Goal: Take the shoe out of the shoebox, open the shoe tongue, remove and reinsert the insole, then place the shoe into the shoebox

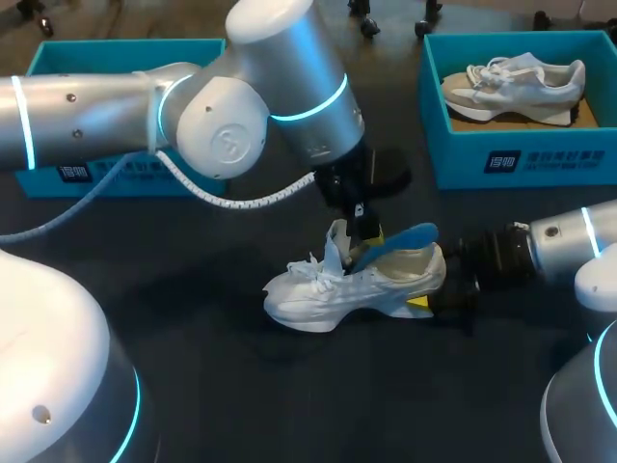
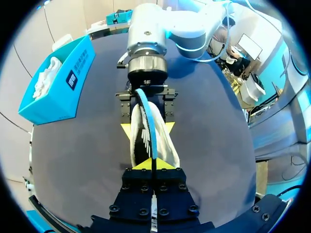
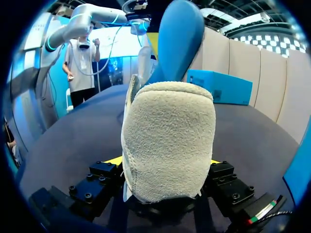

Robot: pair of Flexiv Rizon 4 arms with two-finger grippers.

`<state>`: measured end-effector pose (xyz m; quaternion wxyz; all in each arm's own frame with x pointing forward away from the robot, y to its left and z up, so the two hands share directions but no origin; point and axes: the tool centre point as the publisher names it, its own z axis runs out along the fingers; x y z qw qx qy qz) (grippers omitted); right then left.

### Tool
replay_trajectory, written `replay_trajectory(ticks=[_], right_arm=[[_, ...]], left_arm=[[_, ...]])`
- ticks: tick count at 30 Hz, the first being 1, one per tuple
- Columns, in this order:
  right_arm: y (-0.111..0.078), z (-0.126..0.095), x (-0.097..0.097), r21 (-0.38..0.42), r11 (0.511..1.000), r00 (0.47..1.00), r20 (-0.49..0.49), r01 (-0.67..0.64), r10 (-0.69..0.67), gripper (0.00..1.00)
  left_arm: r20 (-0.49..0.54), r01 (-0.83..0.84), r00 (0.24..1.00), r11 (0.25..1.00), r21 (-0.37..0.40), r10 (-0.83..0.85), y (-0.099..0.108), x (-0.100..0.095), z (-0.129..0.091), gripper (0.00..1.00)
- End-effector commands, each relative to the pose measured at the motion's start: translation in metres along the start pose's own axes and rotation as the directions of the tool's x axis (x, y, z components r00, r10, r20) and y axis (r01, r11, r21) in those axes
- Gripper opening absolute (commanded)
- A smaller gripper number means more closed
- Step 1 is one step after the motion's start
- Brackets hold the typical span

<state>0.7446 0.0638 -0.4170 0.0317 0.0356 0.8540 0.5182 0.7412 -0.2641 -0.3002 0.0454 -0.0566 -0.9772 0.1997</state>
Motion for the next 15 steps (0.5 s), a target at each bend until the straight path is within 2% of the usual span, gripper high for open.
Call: replay_trajectory(ticks=[1,8,9,10,11,15], right_arm=[[-0.004,0.003,0.0,0.003,1.0,1.0,0.001,0.0,0.0,0.0],[-0.004,0.003,0.0,0.003,1.0,1.0,0.001,0.0,0.0,0.0],[-0.004,0.003,0.0,0.003,1.0,1.0,0.001,0.0,0.0,0.0],[-0.004,0.003,0.0,0.003,1.0,1.0,0.001,0.0,0.0,0.0],[-0.004,0.003,0.0,0.003,1.0,1.0,0.001,0.0,0.0,0.0],[-0.004,0.003,0.0,0.003,1.0,1.0,0.001,0.0,0.0,0.0]], left_arm=[[0.01,-0.01,1.0,1.0,0.017,0.009,0.002,0.008,-0.007,0.0],[-0.01,-0.027,1.0,0.999,0.024,0.028,-0.015,0.005,0.002,0.0],[-0.012,-0.027,1.0,0.999,0.023,0.027,-0.016,0.006,0.003,0.25],[-0.014,-0.025,1.0,0.999,0.021,0.026,-0.016,0.006,0.004,0.45],[-0.021,-0.028,0.999,0.999,0.022,0.029,-0.016,0.006,0.004,0.82],[-0.029,-0.02,0.999,0.999,0.039,0.021,-0.017,0.008,0.002,0.9]])
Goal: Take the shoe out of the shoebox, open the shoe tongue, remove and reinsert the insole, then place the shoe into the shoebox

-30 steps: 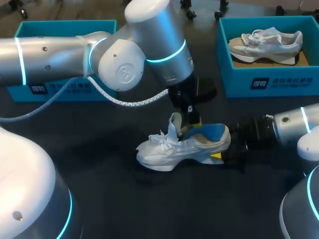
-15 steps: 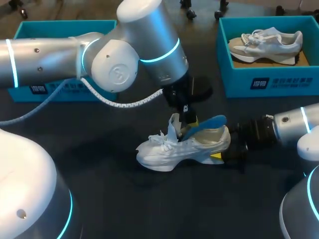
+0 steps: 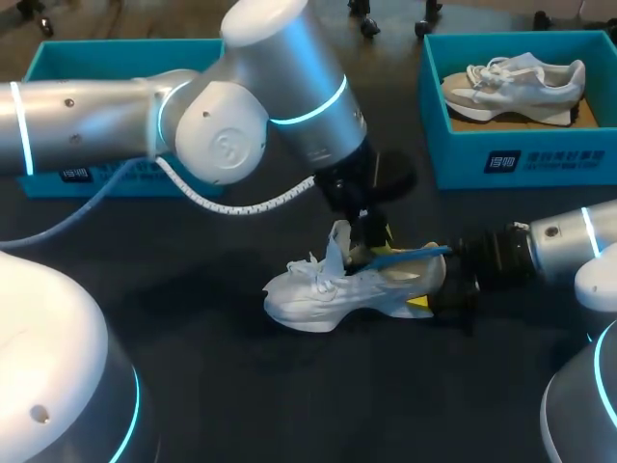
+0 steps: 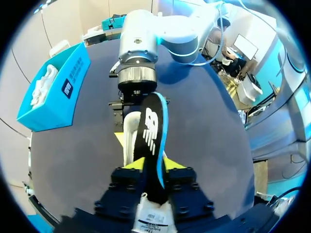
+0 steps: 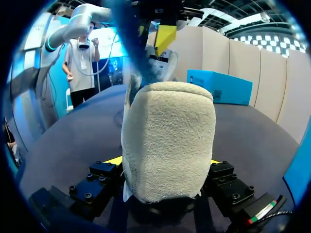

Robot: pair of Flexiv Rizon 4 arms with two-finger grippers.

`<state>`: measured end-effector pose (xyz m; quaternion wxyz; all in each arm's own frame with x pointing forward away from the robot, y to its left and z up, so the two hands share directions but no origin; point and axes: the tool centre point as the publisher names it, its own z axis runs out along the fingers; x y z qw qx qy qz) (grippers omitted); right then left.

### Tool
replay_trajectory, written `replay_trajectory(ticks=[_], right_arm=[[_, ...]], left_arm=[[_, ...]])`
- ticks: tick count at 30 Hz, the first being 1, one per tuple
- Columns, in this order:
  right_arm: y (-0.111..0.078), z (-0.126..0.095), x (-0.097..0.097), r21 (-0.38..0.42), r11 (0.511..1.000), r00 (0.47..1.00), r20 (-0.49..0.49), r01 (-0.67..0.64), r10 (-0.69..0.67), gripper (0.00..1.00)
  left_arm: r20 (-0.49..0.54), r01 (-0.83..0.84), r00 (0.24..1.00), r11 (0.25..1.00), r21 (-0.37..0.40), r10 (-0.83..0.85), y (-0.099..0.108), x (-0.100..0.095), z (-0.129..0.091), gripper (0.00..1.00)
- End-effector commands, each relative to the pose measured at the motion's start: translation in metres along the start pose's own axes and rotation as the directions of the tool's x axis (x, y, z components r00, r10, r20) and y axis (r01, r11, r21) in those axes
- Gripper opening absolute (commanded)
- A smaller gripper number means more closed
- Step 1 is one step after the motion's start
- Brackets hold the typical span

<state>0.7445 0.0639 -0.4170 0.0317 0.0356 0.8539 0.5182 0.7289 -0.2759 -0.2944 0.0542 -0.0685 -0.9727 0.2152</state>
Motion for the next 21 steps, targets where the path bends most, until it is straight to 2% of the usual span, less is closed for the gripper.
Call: replay_trajectory(ticks=[1,3,9,16,21], right_arm=[[-0.004,0.003,0.0,0.003,1.0,1.0,0.001,0.0,0.0,0.0],[-0.004,0.003,0.0,0.003,1.0,1.0,0.001,0.0,0.0,0.0],[-0.004,0.003,0.0,0.003,1.0,1.0,0.001,0.0,0.0,0.0],[-0.004,0.003,0.0,0.003,1.0,1.0,0.001,0.0,0.0,0.0],[-0.004,0.003,0.0,0.003,1.0,1.0,0.001,0.0,0.0,0.0]], left_arm=[[-0.008,0.003,1.0,1.0,0.009,-0.003,-0.003,-0.003,0.001,0.94],[0.003,0.006,1.0,1.0,0.019,-0.006,-0.003,-0.001,0.001,0.92],[-0.017,-0.019,1.0,0.999,0.036,0.02,-0.003,0.005,0.002,0.96],[0.01,-0.039,0.999,0.997,0.062,0.039,-0.001,0.01,0.007,0.94],[0.066,-0.021,0.998,0.997,0.07,0.017,-0.001,0.007,0.013,0.84]])
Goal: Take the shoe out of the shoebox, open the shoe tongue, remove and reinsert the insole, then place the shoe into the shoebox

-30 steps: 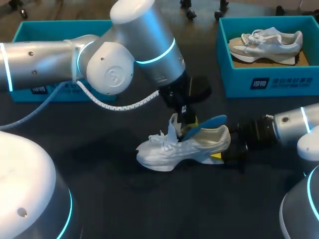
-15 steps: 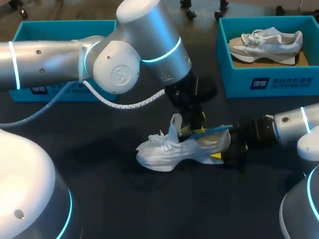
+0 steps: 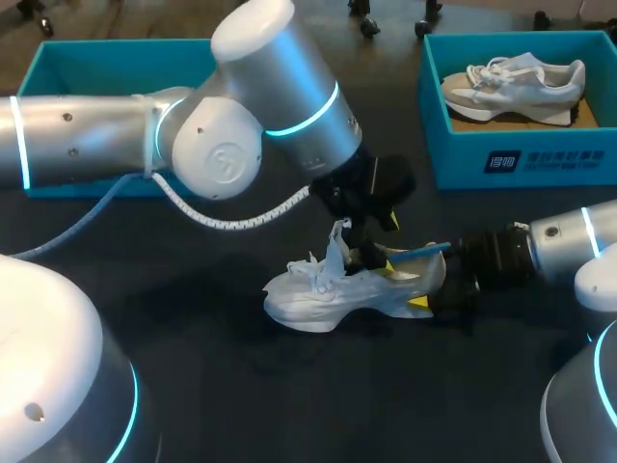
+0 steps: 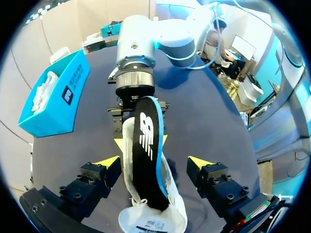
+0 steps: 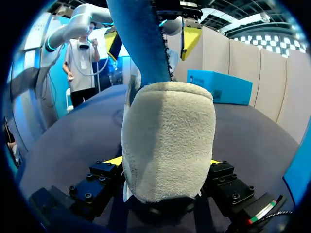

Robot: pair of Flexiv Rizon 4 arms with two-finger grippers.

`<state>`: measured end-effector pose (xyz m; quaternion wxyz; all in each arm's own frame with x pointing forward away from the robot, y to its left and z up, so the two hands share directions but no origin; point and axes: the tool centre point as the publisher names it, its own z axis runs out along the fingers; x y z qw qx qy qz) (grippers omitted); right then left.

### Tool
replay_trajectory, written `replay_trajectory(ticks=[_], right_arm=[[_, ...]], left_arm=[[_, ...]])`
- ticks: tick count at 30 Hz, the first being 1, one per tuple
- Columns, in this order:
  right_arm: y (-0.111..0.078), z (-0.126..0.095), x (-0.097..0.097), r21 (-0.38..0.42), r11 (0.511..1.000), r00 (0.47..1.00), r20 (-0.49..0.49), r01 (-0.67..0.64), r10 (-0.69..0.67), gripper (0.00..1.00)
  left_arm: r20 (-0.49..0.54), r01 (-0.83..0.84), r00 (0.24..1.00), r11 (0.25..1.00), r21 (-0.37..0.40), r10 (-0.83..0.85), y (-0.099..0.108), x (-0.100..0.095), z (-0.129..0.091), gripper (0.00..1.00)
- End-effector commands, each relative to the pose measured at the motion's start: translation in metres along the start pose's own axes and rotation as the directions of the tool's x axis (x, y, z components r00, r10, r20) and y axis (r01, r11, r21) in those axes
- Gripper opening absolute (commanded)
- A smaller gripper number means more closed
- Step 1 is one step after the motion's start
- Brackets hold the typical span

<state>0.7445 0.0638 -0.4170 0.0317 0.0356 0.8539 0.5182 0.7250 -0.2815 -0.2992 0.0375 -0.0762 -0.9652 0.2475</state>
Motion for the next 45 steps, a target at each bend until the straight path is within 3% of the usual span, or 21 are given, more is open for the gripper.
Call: replay_trajectory(ticks=[1,11,14,18,19,25,30,31,32,34,39,45], right_arm=[[-0.004,0.003,0.0,0.003,1.0,1.0,0.001,0.0,0.0,0.0],[-0.004,0.003,0.0,0.003,1.0,1.0,0.001,0.0,0.0,0.0],[-0.004,0.003,0.0,0.003,1.0,1.0,0.001,0.0,0.0,0.0],[-0.004,0.003,0.0,0.003,1.0,1.0,0.001,0.0,0.0,0.0],[-0.004,0.003,0.0,0.003,1.0,1.0,0.001,0.0,0.0,0.0],[-0.004,0.003,0.0,0.003,1.0,1.0,0.001,0.0,0.0,0.0],[-0.004,0.003,0.0,0.003,1.0,1.0,0.001,0.0,0.0,0.0],[-0.004,0.003,0.0,0.003,1.0,1.0,0.001,0.0,0.0,0.0],[-0.004,0.003,0.0,0.003,1.0,1.0,0.001,0.0,0.0,0.0],[-0.004,0.003,0.0,0.003,1.0,1.0,0.001,0.0,0.0,0.0],[-0.004,0.003,0.0,0.003,1.0,1.0,0.001,0.0,0.0,0.0],[-0.004,0.003,0.0,0.003,1.0,1.0,0.001,0.0,0.0,0.0]], left_arm=[[0.043,0.009,0.999,1.0,0.011,-0.009,0.002,0.004,0.007,0.83],[0.083,0.01,0.996,1.0,-0.006,-0.009,-0.004,-0.004,0.026,0.62],[0.083,0.01,0.997,1.0,-0.007,-0.009,-0.004,-0.006,0.029,0.61],[0.092,0.01,0.996,1.0,-0.014,-0.009,-0.004,-0.008,0.033,0.55],[0.092,0.011,0.996,1.0,-0.014,-0.009,-0.004,-0.009,0.034,0.49],[0.09,0.025,0.996,1.0,-0.014,-0.023,-0.005,-0.014,0.039,0.47],[0.083,0.034,0.996,0.999,-0.013,-0.033,-0.005,-0.016,0.044,0.38],[0.083,0.034,0.996,0.999,-0.013,-0.033,-0.005,-0.016,0.045,0.35],[0.076,0.039,0.996,0.999,-0.015,-0.038,-0.004,-0.017,0.047,0.19],[0.074,0.042,0.996,0.999,-0.015,-0.041,-0.003,-0.019,0.048,0.0],[0.056,0.051,0.997,0.999,0.011,-0.052,-0.004,-0.017,0.04,0.0],[0.013,0.072,0.997,0.994,0.083,-0.073,-0.024,-0.017,0.012,0.0]])
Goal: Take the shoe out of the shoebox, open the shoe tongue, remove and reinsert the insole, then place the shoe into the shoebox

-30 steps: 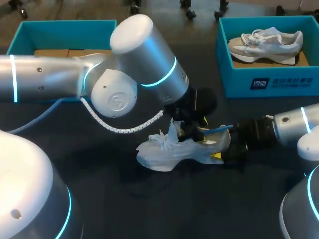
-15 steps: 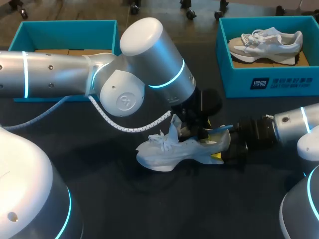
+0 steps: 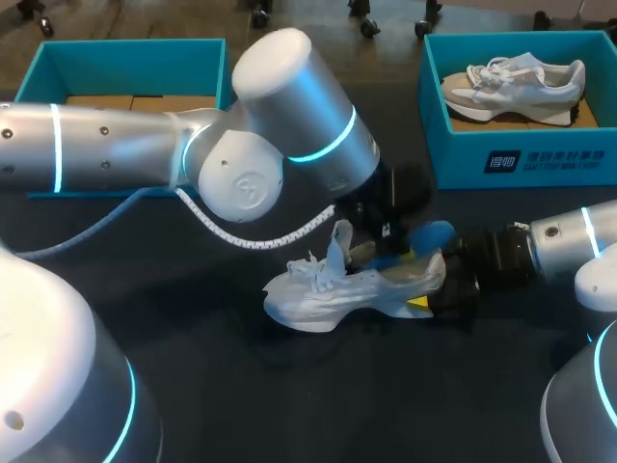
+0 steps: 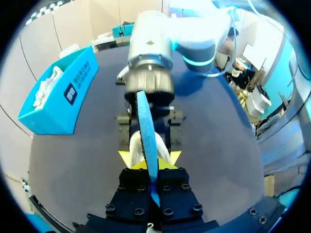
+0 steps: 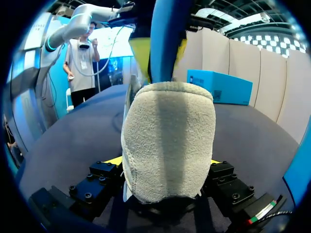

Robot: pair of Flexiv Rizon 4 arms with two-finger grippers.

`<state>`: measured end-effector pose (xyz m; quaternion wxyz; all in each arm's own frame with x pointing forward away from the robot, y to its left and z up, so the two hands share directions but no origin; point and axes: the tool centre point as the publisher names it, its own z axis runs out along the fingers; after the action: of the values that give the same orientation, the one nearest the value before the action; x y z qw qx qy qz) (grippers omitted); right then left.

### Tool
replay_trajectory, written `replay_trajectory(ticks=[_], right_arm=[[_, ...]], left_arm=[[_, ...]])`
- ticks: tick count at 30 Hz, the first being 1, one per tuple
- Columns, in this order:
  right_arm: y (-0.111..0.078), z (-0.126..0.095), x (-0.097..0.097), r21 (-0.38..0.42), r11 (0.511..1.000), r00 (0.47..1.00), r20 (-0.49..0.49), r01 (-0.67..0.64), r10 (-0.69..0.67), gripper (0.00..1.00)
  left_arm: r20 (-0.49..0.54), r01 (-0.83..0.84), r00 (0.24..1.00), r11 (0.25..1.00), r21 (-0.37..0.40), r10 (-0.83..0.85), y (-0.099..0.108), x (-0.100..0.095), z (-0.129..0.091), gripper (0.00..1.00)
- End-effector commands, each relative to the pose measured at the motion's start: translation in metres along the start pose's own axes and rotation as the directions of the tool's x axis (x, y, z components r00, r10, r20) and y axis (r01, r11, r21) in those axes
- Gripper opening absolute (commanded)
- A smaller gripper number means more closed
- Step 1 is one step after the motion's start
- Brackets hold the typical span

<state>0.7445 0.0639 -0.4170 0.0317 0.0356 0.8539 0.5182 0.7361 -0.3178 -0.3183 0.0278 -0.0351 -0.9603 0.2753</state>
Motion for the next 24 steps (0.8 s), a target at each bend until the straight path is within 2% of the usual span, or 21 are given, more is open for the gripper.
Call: replay_trajectory(ticks=[1,7,15,21,24], right_arm=[[-0.004,0.003,0.0,0.003,1.0,1.0,0.001,0.0,0.0,0.0],[-0.004,0.003,0.0,0.003,1.0,1.0,0.001,0.0,0.0,0.0],[-0.004,0.003,0.0,0.003,1.0,1.0,0.001,0.0,0.0,0.0],[-0.004,0.003,0.0,0.003,1.0,1.0,0.001,0.0,0.0,0.0],[-0.004,0.003,0.0,0.003,1.0,1.0,0.001,0.0,0.0,0.0]], left_arm=[[-0.034,0.003,0.999,0.999,0.038,-0.002,-0.008,0.0,-0.025,0.0],[-0.09,0.015,0.996,0.993,0.115,-0.005,-0.031,0.005,-0.052,0.0],[-0.063,0.034,0.998,0.978,0.205,-0.022,-0.059,0.011,-0.076,0.0],[-0.043,0.061,0.998,0.944,0.324,-0.05,-0.089,0.019,-0.106,0.0],[-0.066,0.084,0.996,0.921,0.381,-0.064,-0.102,0.021,-0.12,0.0]])
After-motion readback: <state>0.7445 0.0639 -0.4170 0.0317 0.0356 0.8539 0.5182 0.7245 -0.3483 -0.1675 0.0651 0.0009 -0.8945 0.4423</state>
